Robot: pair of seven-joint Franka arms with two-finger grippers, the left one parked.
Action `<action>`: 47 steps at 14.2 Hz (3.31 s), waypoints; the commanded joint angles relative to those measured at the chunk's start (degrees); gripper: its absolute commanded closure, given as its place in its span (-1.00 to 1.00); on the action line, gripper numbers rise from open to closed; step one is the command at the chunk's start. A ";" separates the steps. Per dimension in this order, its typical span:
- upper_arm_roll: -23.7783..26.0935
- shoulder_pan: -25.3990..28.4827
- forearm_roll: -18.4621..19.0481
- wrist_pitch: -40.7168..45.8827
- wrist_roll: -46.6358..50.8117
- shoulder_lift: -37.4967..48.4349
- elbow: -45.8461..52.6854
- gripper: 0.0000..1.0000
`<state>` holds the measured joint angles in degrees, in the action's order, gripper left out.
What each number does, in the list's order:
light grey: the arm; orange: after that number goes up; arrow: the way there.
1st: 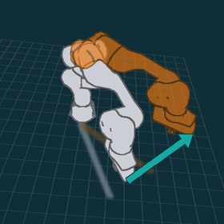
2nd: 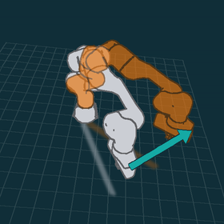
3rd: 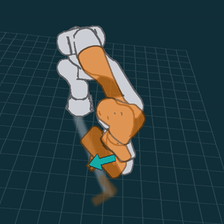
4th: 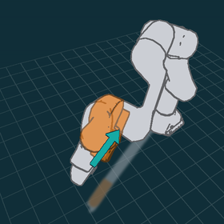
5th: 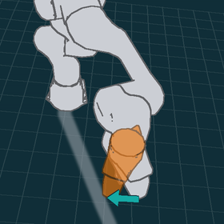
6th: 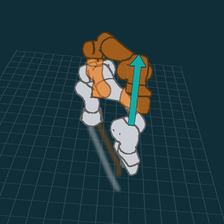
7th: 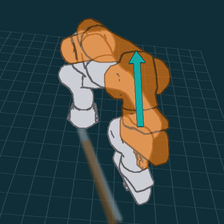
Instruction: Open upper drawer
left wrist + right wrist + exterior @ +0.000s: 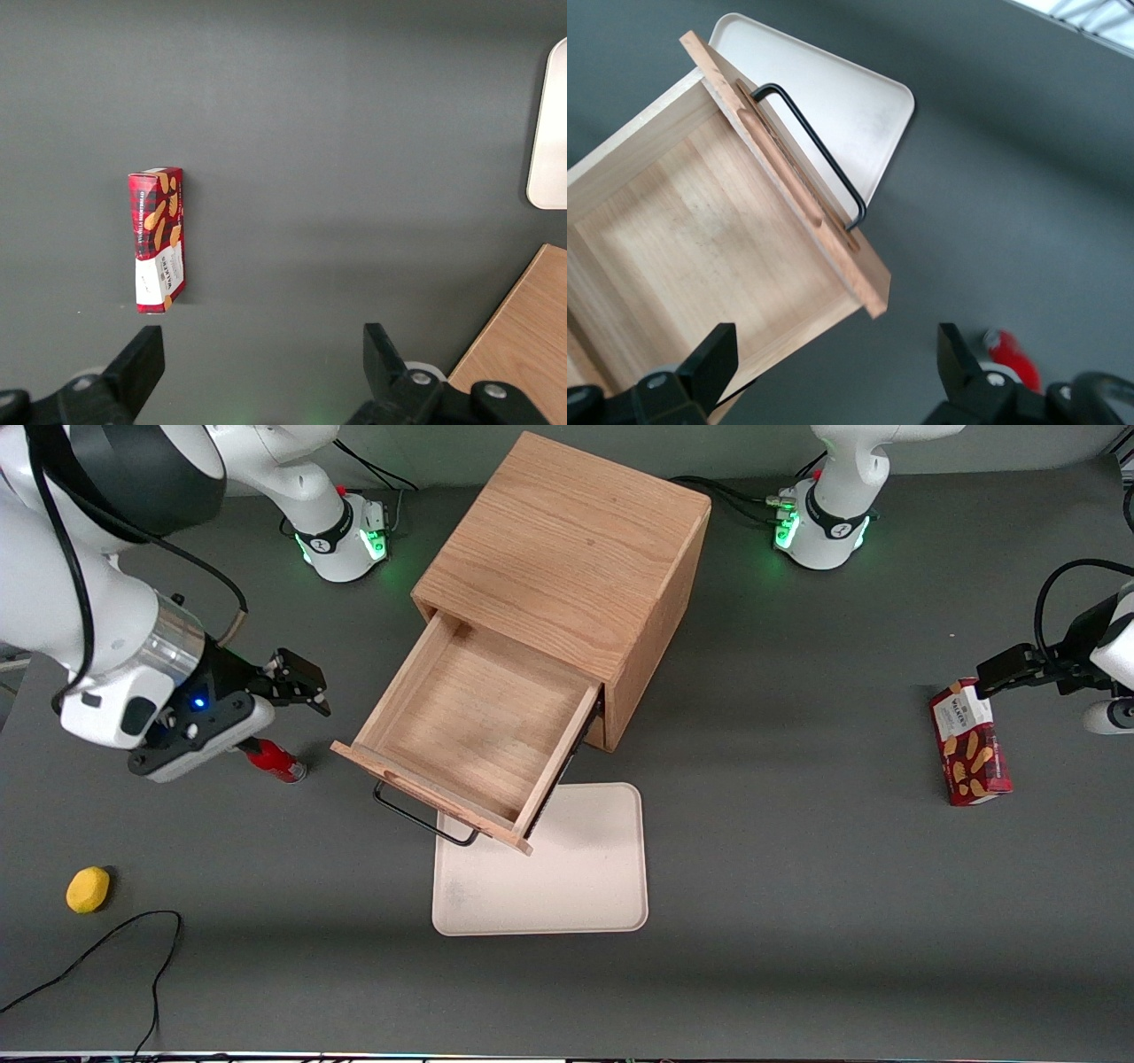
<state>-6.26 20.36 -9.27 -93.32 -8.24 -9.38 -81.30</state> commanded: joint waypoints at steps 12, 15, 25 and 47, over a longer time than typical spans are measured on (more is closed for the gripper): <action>3.97 -16.65 6.46 -0.90 16.68 12.28 -11.51 -1.00; 9.58 -24.38 6.11 -0.81 15.97 12.28 -11.16 -1.00; 6.28 -23.71 6.11 -0.73 15.80 9.74 -8.87 -1.00; 4.06 -21.24 6.90 -0.64 11.58 9.73 -8.78 -1.00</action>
<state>-1.67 -1.77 -3.31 -94.33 4.38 0.79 -91.13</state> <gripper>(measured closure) 0.000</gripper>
